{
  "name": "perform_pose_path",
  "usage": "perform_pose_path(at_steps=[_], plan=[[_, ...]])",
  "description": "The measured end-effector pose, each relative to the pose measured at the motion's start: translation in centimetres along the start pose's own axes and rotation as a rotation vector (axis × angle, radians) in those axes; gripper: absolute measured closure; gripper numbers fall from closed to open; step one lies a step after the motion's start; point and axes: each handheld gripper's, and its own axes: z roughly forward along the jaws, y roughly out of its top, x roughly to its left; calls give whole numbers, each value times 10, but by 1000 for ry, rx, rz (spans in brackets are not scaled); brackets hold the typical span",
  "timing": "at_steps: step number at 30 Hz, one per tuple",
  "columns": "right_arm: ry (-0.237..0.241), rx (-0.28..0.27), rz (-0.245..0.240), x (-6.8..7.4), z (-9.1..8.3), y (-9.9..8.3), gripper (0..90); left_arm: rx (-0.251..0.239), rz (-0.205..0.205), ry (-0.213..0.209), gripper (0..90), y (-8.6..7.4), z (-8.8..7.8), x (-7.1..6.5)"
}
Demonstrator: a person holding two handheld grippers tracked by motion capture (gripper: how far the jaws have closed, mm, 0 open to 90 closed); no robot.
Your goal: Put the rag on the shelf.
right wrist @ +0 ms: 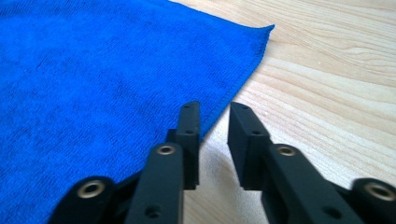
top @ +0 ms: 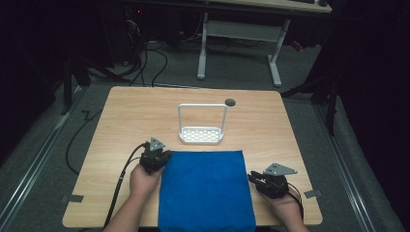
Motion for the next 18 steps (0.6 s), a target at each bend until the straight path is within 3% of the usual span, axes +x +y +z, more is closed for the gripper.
perform_pose_path(at_steps=[4,10,13,18], plan=[[-10,-9,11,1,3,1,687,-5,-14,2,873,0,-1,1],[-57,-28,-7,3,7,9,633,-39,-83,4,872,-1,-3,7],[-62,-29,17,1,16,15,608,-36,-80,-2,872,-1,-2,8],[-112,-12,30,-2,38,32,581,-45,-80,-16,873,-1,-3,9]])
